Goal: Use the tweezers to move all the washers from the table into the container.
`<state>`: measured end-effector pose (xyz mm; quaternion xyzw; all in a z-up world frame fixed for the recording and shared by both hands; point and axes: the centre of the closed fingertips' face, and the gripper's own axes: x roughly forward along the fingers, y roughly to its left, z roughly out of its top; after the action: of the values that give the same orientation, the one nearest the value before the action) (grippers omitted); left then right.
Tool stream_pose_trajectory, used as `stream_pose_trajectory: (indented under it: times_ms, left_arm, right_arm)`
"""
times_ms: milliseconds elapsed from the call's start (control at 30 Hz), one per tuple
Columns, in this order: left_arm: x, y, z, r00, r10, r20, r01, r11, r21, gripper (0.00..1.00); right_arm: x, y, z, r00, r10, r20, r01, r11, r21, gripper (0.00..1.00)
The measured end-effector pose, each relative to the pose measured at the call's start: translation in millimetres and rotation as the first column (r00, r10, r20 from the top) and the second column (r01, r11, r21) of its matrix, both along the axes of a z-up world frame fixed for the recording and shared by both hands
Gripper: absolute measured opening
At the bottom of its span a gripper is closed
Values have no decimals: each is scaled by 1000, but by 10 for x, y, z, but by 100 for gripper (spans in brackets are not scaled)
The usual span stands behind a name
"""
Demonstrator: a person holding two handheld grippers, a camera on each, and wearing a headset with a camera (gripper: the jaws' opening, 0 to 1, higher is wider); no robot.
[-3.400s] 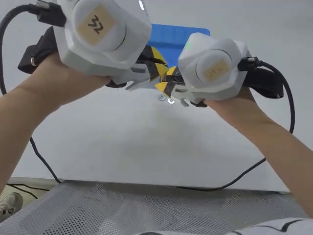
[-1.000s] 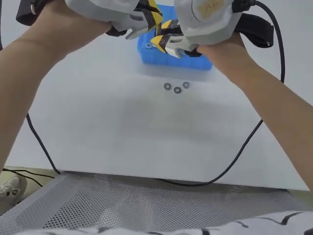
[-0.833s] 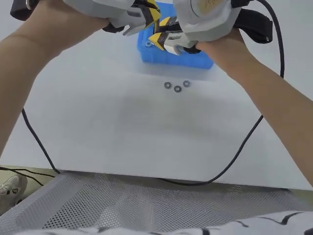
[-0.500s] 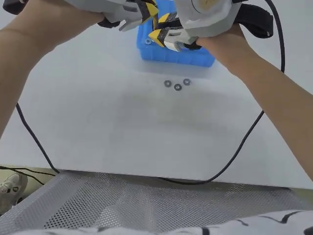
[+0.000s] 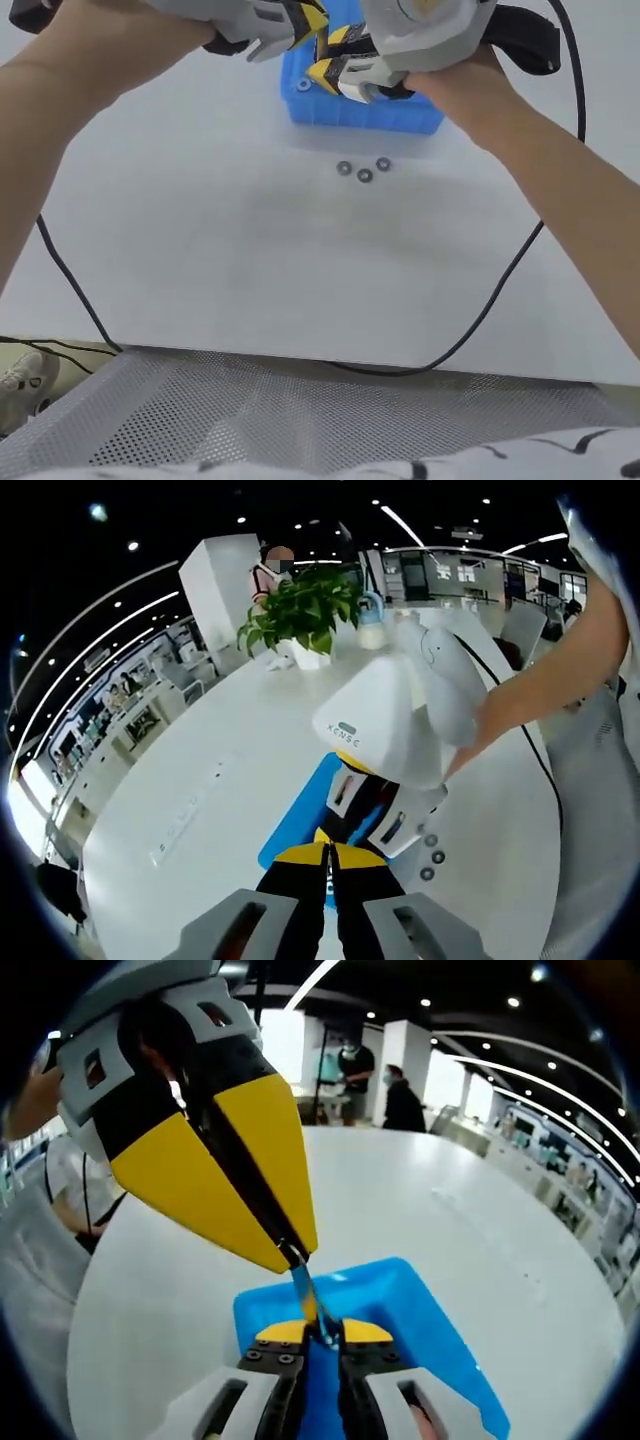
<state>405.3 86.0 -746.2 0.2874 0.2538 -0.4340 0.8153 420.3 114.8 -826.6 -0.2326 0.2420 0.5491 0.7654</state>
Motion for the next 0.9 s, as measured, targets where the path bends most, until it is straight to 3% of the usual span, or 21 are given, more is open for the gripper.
stream_pose_trajectory:
  times_ms: [167,400,500,667,900]
  left_arm:
    - [-28,-3,86,1000,-4,18,3,1000,4,0]
    - [-139,-32,365,999,-6,36,8,999,-42,0]
    - [-238,-56,515,999,-8,40,11,997,-74,0]
    - [-411,-134,633,998,-33,46,37,995,-89,0]
    - [-618,-199,699,997,-67,39,70,994,-87,0]
  right_arm:
    - [15,13,78,999,3,37,-3,1000,-7,8]
    - [-113,-51,374,996,-33,80,30,999,37,8]
    - [-200,-120,550,993,-56,103,50,997,67,8]
    - [-360,-190,778,989,-88,118,75,991,111,8]
    - [-597,-236,843,984,-123,125,104,983,151,7]
